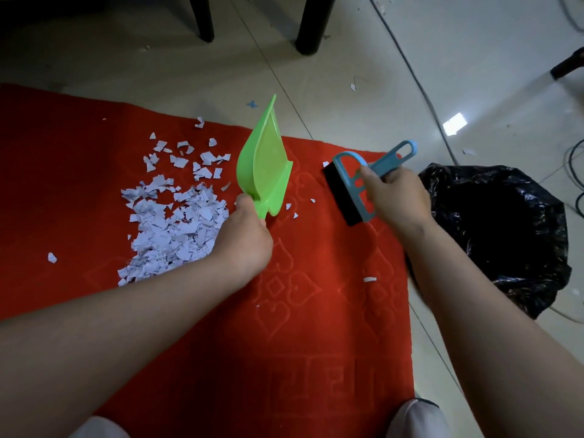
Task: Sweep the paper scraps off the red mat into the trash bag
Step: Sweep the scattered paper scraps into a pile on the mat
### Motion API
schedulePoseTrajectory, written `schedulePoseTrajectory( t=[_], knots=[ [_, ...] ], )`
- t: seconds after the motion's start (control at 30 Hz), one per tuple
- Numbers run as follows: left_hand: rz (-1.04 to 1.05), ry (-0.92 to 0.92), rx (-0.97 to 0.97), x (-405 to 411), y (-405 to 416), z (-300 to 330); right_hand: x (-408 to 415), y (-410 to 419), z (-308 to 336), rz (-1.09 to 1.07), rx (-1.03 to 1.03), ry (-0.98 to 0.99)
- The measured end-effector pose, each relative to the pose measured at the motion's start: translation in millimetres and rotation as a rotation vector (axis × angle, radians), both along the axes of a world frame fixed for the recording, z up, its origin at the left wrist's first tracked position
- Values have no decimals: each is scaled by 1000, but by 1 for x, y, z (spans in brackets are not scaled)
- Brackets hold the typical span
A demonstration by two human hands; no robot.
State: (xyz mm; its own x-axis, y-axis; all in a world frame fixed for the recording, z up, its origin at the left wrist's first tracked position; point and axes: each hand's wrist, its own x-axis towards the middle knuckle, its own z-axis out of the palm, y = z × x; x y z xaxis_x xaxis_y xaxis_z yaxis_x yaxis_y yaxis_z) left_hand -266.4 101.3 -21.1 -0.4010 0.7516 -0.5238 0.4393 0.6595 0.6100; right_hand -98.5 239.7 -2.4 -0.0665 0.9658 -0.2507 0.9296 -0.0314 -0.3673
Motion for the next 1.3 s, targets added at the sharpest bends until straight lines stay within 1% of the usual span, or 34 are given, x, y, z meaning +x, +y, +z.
schedulePoseTrajectory(
  t=[0.13,0.23,0.3,0.33,0.4,0.47,0.5,0.53,0.67,0.73,0.77,0.8,0.83,0.87,0.9,0.93,0.97,1.0,1.03,1.1,1.3],
  knots=[
    [19,-2,6,-4,-3,0,8,-8,18,-1,180,3],
    [26,-12,21,-3,-3,3,9,-18,18,-48,211,-57],
    [51,-57,49,-3,-1,5,2,-37,11,-23,258,-91],
    [88,-104,61,-2,1,5,-3,-50,4,48,335,-87],
    [224,-269,81,0,6,6,-19,-78,-11,250,457,-77],
    [384,-485,88,1,10,10,-37,-104,-25,397,506,-81],
    [443,-561,82,1,12,12,-45,-114,-32,448,525,-85],
    [475,-594,75,-1,13,12,-52,-122,-35,474,537,-77],
    [481,-538,88,-8,10,7,-56,-129,-41,499,600,9],
    [484,-522,99,-8,10,6,-47,-125,-39,577,564,136],
    [466,-482,110,-7,10,7,-42,-120,-37,593,529,228],
    [441,-426,118,-7,10,8,-35,-114,-35,561,492,314],
    [419,-371,130,-7,11,9,-28,-104,-34,465,471,361],
    [404,-327,149,-9,13,10,-20,-90,-35,301,463,362],
    [395,-297,171,-10,14,11,-11,-71,-40,109,439,320],
    [388,-274,193,-12,14,12,-1,-50,-45,-65,376,231],
    [382,-254,210,-14,14,14,8,-31,-52,-194,274,122],
    [377,-237,217,-15,14,15,15,-15,-60,-266,161,26],
    [370,-222,219,-16,13,15,19,-3,-67,-289,81,-38],
    [351,-200,219,-17,10,14,21,11,-79,-287,20,-97],
    [341,-184,222,-16,8,13,18,24,-97,-321,71,-91]
  ],
)
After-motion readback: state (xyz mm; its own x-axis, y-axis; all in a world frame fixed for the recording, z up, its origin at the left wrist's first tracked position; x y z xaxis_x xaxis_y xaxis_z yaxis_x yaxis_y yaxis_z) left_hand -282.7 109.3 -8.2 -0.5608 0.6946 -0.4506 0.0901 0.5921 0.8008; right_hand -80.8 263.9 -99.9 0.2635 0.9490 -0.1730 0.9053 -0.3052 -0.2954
